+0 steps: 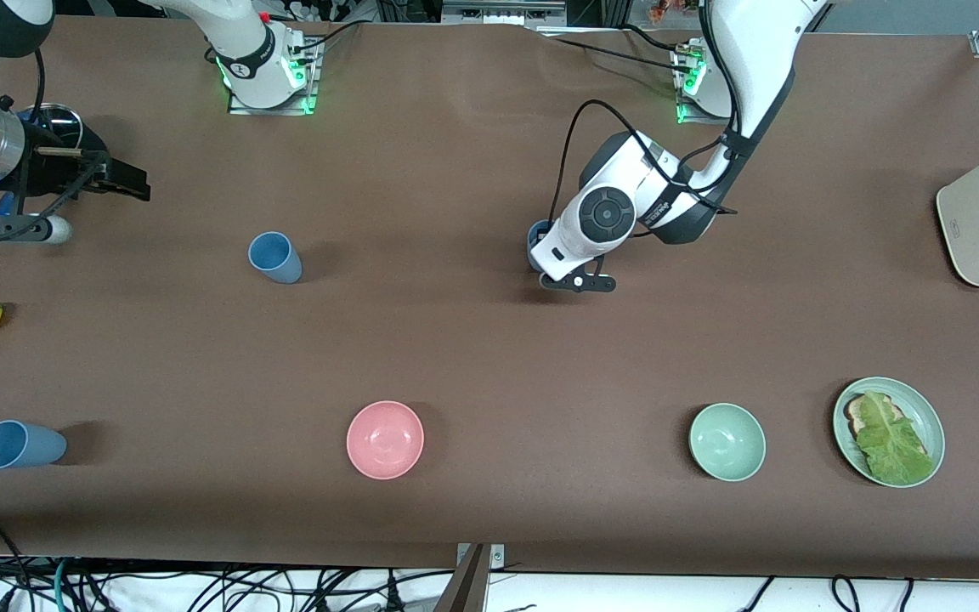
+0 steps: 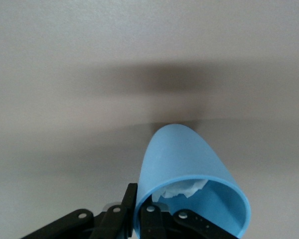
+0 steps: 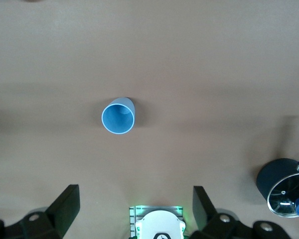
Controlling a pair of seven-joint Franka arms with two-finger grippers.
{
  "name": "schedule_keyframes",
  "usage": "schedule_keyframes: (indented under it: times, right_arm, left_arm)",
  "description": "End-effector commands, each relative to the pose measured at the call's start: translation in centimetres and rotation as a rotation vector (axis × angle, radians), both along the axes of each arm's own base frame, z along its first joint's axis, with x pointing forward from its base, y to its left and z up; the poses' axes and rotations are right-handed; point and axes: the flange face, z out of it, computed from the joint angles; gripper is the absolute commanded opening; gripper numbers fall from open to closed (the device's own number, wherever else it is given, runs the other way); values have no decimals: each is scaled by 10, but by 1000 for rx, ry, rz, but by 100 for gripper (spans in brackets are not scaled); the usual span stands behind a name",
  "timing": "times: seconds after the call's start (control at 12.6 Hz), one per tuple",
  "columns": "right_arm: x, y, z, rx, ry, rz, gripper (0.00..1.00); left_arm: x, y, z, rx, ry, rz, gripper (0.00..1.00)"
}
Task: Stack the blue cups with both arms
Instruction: 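Lift the blue cup with the left gripper and carry it mid-table, then set the cup down with the left gripper while the right gripper grasps another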
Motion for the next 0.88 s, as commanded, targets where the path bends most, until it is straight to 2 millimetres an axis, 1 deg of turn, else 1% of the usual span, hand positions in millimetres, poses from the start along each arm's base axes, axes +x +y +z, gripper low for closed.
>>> schedule_keyframes:
  times: [0.0, 0.08, 0.16, 0.32, 0.48, 0.56, 0.64, 0.72, 0.8]
  right_arm:
    - [-2, -2, 2, 4, -5, 12, 100]
    - [-2, -2, 2, 4, -5, 12, 100]
    - [-2, -2, 2, 4, -5, 12, 100]
    - [-2, -2, 1, 4, -4, 11, 100]
    - [-1, 0, -7, 4, 1, 14, 100]
    - [0, 0, -12, 4, -2, 14, 100]
    - [1, 2, -17, 5, -4, 13, 100]
    - [1, 3, -27, 5, -3, 6, 100]
    - [2, 10, -40, 9, -3, 12, 100]
  left_arm:
    - [7, -3, 9, -5, -5, 19, 100]
    - [10, -1, 21, -5, -14, 21, 100]
    - [9, 3, 42, 6, -14, 14, 100]
    - [21, 19, 106, 29, -12, 12, 100]
    - [45, 46, 170, 74, 13, 18, 100]
    - [60, 61, 205, 103, -22, 23, 100]
    - [69, 75, 230, 118, -38, 37, 100]
    - [78, 88, 252, 111, -52, 55, 100]
    - [87, 112, 269, 100, -52, 59, 100]
